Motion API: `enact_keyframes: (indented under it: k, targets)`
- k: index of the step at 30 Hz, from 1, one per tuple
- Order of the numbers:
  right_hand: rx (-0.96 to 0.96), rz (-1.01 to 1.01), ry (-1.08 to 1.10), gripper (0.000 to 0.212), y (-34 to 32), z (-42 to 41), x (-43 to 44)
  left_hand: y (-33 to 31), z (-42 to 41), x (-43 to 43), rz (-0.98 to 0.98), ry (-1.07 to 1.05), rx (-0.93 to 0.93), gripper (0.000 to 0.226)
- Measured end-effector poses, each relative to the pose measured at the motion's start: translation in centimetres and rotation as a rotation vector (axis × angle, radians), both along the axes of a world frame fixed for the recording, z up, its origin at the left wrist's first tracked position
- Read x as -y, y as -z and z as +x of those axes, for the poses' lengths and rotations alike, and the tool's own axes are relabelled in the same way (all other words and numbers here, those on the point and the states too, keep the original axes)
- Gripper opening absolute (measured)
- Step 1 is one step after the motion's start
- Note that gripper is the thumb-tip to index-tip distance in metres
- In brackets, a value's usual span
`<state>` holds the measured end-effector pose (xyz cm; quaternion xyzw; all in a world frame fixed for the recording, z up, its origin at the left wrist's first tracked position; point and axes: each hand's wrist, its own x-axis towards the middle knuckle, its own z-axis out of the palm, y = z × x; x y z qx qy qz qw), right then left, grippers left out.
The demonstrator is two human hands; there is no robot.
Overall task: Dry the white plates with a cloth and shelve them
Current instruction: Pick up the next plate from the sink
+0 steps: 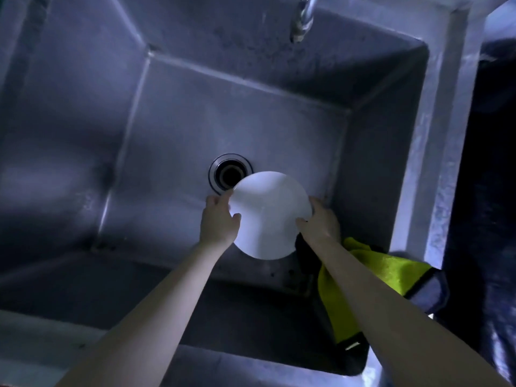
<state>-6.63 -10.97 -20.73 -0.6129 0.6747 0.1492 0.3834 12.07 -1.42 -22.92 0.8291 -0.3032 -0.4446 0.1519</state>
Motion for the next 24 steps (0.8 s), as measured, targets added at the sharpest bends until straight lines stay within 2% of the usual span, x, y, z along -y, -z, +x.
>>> enact_keyframes:
  k: [6,16,24]
  targets:
    - [-0.024,-0.027,-0.001,0.039,0.6,0.1,-0.6,0.8,0.6,0.1,-0.03,-0.017,0.017,0.059]
    - [0.084,0.04,0.132,0.039,1.2,-0.3,0.0,0.9,1.4,0.6,-0.06,-0.287,-0.252,0.056]
    - [0.226,-0.099,0.248,0.041,-1.1,-0.7,-0.8,-3.1,2.8,1.1,-0.185,-0.36,-0.429,0.057]
